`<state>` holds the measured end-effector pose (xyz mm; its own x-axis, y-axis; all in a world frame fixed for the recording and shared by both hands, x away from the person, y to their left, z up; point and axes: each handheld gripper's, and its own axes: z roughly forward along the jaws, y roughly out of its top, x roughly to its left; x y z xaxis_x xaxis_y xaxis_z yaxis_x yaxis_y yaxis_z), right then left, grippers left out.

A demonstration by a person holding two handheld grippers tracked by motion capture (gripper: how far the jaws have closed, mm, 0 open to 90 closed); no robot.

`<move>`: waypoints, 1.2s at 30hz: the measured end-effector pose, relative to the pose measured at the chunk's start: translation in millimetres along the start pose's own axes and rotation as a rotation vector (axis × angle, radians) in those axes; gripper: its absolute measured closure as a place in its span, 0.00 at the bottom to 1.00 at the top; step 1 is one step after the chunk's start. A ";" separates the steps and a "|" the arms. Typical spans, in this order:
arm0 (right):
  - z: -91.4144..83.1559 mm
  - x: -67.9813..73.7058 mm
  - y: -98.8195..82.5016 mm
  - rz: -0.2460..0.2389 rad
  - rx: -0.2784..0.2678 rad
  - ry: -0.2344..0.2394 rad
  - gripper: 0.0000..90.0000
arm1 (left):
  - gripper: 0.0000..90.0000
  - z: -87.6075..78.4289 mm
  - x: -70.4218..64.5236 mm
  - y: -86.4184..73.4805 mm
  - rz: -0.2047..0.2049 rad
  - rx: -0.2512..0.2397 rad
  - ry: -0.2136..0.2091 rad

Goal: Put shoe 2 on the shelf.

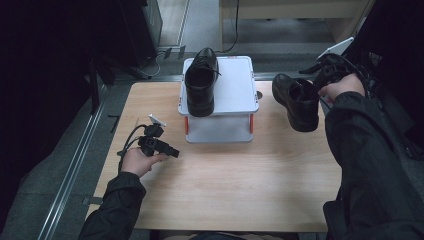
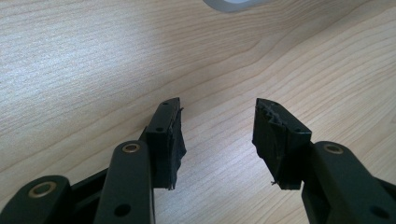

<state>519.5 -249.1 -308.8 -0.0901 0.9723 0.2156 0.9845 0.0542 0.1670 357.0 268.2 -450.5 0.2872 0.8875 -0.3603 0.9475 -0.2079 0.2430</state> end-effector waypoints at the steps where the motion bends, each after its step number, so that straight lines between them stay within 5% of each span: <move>1: -4.6 3.7 2.1 -0.007 -0.001 0.004 0.97 | 0.58 -0.1 0.2 -0.1 0.000 -0.002 0.000; 20: -76.1 85.9 34.7 -0.101 -0.131 0.000 0.97 | 0.58 -1.2 2.3 -0.9 -0.002 -0.004 -0.010; 36: -58.4 165.7 45.7 -0.190 -0.110 0.027 0.97 | 0.58 -2.2 2.2 -1.2 -0.005 -0.012 -0.021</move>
<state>540.8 -98.8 -209.3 -0.2779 0.9405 0.1955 0.9270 0.2093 0.3111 356.1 271.3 -449.6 0.2853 0.8796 -0.3806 0.9472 -0.1982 0.2520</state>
